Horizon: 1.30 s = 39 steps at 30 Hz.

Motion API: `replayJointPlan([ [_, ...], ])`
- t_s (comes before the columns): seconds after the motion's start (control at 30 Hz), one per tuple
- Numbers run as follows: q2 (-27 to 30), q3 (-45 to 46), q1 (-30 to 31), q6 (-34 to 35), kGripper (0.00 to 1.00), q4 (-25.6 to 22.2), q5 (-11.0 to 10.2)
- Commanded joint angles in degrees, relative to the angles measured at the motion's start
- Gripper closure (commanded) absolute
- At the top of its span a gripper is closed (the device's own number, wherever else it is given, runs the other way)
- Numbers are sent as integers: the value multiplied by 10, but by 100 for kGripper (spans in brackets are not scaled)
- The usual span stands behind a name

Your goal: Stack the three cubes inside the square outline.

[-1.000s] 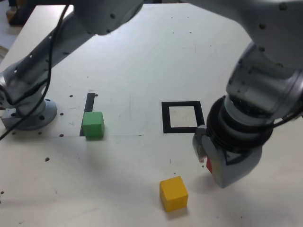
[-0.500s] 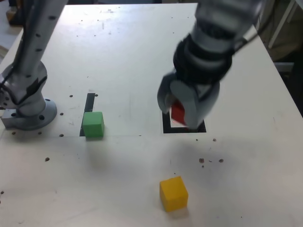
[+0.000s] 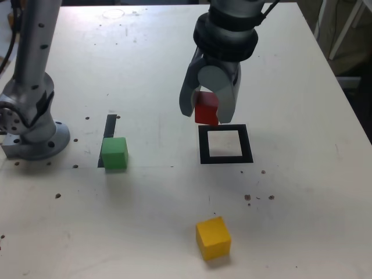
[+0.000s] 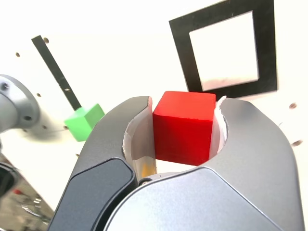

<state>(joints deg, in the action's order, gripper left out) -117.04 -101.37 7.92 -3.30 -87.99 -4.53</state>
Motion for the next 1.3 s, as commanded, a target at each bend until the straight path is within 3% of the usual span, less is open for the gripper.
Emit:
replayJointPlan([
  [0.0, 3, 8, -10, 15, 64, 10, 6],
  [0.2, -10, 50, -38, 43, 64, 62, 22],
  [0.47, -31, 83, -56, 42, 64, 111, 26],
  [1.27, -67, 54, -55, 32, 64, 117, 33],
])
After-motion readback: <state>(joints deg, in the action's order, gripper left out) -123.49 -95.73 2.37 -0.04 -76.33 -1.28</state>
